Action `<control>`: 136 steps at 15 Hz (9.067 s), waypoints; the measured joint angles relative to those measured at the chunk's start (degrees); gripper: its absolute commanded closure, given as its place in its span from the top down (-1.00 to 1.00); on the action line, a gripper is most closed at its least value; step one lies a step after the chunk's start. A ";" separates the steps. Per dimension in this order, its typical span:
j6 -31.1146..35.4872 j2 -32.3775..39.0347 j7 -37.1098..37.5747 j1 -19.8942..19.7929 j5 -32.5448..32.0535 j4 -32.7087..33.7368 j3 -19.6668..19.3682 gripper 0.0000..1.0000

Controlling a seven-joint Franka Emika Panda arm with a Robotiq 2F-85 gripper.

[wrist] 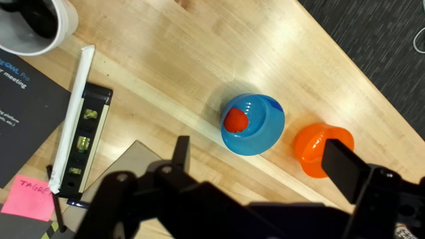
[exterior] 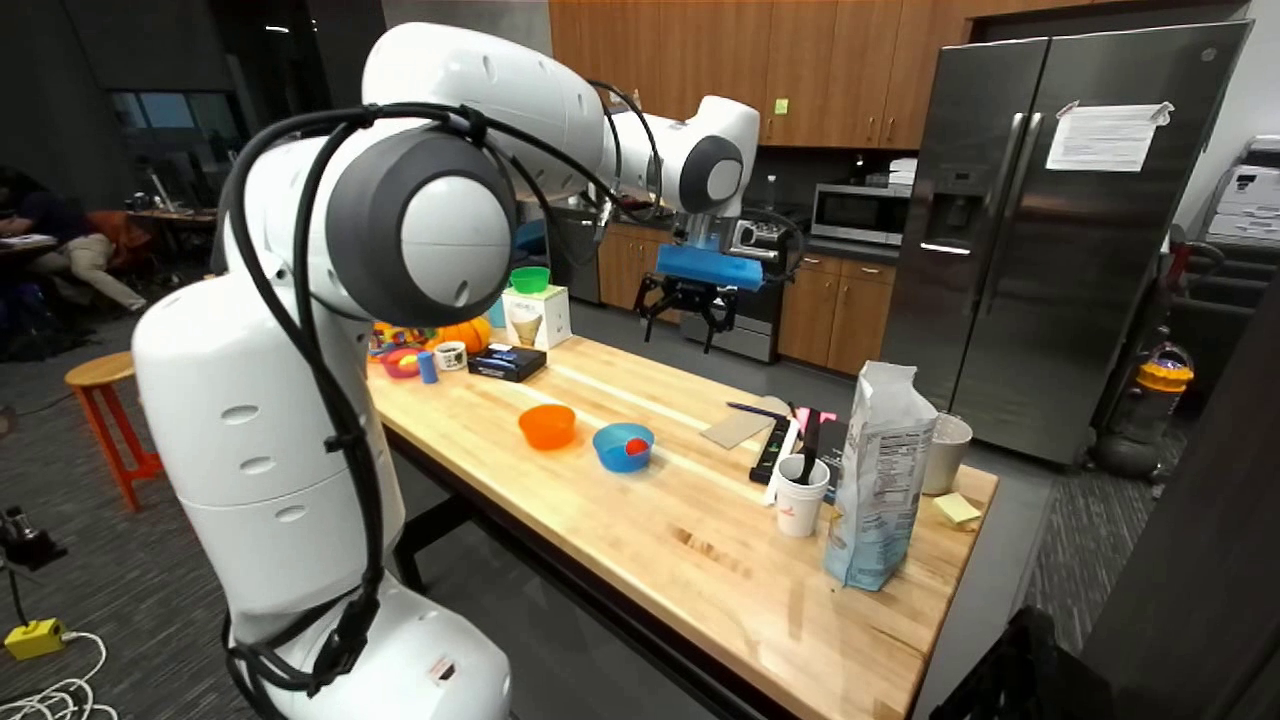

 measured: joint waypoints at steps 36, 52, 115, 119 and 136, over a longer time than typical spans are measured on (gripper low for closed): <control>-1.31 10.49 -14.26 -3.06 -5.44 11.06 8.26 1.00; -0.28 16.22 -22.56 -3.14 -2.67 12.10 9.96 1.00; -13.89 30.21 -60.74 3.56 -19.32 24.49 16.22 1.00; -13.92 30.38 -63.56 3.55 -19.37 25.42 16.22 1.00; -6.53 30.41 -56.07 9.07 -23.10 21.11 16.30 1.00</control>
